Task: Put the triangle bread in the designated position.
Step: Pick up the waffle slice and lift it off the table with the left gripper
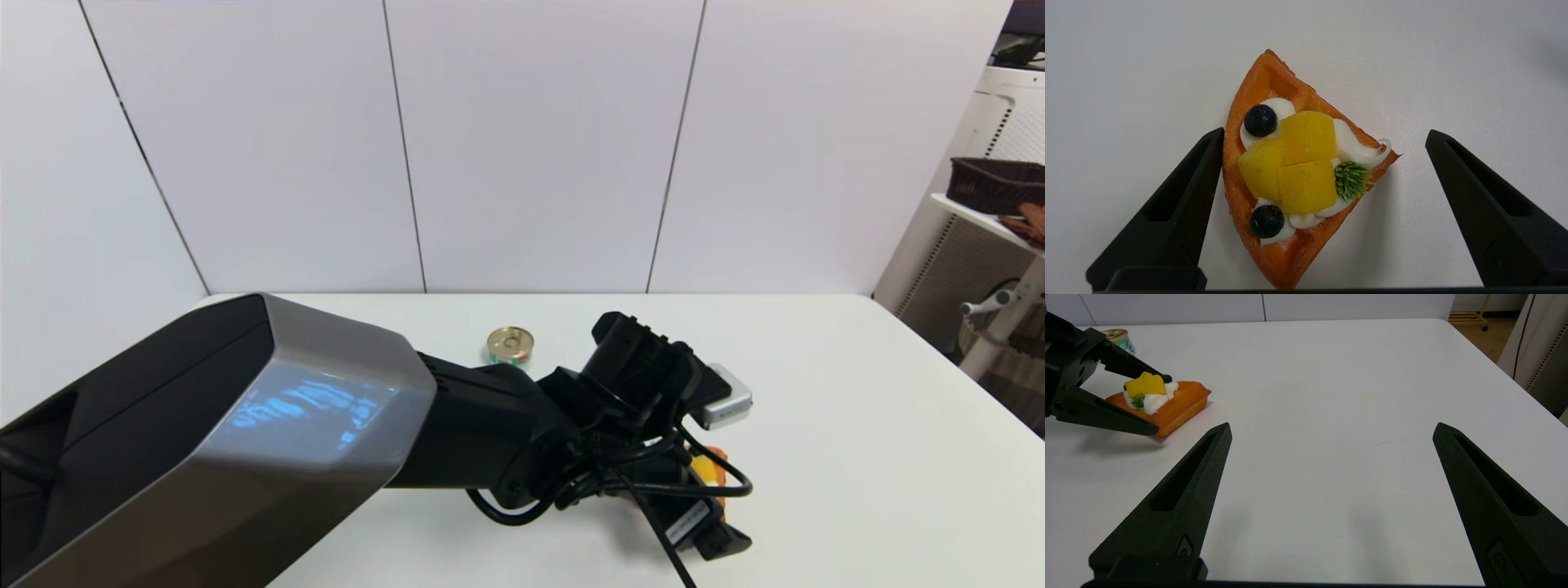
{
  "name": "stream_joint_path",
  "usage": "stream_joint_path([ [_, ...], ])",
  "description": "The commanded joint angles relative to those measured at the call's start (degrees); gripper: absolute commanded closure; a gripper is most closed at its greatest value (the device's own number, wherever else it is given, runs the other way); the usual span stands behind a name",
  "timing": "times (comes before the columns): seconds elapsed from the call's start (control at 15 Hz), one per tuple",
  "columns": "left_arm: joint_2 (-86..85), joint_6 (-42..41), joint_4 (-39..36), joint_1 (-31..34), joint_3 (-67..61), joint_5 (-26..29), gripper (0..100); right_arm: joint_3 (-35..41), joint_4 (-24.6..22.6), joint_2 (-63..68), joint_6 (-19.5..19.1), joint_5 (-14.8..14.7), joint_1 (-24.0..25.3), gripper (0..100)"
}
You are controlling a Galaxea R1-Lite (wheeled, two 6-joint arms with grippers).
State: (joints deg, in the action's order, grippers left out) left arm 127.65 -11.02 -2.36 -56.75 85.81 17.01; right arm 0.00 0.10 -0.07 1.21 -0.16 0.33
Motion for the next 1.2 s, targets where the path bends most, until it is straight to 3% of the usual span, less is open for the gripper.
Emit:
stream_joint_path([
  [0.07,0.2,-0.1,0.2,0.1,-0.2,0.0,0,0.0,0.0,0.1,0.0,0.0,0.0,0],
  [1.2,0.8,-0.8,0.6,0.8,-0.1,-0.1,0,0.0,0.0,0.1,0.0,0.0,0.0,0],
])
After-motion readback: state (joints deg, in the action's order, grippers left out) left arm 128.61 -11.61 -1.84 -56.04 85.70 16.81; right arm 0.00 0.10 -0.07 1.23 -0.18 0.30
